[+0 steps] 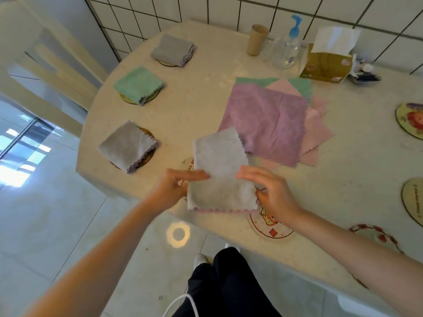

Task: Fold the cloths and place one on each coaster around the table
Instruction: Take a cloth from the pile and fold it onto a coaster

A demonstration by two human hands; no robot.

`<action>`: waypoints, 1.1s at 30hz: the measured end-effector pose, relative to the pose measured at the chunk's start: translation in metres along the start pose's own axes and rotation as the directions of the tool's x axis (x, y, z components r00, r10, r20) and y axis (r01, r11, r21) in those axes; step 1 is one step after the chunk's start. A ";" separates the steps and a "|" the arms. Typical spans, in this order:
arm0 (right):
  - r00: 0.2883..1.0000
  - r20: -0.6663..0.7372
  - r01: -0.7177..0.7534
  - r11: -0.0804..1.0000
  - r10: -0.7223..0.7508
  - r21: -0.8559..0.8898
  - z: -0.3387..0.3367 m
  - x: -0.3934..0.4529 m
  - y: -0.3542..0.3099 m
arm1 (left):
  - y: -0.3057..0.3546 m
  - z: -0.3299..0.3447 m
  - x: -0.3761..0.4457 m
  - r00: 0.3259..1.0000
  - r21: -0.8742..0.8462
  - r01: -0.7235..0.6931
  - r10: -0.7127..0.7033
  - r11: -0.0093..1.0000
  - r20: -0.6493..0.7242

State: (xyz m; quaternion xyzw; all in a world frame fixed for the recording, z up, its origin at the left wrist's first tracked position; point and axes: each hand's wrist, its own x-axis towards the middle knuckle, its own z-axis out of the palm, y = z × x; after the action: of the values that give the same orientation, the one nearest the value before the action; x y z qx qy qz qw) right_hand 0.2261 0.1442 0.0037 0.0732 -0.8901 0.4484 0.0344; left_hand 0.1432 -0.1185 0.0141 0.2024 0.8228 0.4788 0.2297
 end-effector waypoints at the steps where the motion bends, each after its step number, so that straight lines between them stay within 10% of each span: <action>1: 0.995 0.073 -0.072 0.997 0.074 -0.029 0.010 -0.014 0.013 | -0.019 0.015 -0.009 0.997 0.059 0.062 -0.065 0.996 0.049; 5: 0.893 0.356 -0.226 0.959 0.275 -0.172 0.040 -0.050 0.046 | -0.065 0.060 -0.037 0.966 0.135 0.197 -0.216 0.971 0.142; 11: 0.847 0.408 -0.363 0.931 0.340 -0.021 0.035 -0.031 0.042 | -0.066 0.059 -0.033 0.953 0.131 0.279 -0.292 0.951 0.087; 22: 0.788 0.086 -0.612 0.791 0.609 0.001 0.063 0.073 0.055 | -0.050 0.052 0.045 0.761 -0.074 0.612 -0.612 0.788 -0.215; 33: 0.754 -0.017 -0.656 0.751 0.657 -0.072 0.073 0.087 0.064 | -0.054 0.061 0.057 0.792 0.115 0.519 -0.425 0.847 -0.438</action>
State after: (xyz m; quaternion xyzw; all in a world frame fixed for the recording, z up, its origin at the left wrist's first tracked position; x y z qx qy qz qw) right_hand 0.1305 0.1147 -0.0792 -0.2430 -0.8752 0.3987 -0.1268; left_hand 0.1255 -0.0695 -0.0710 -0.0870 0.9255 0.3382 0.1463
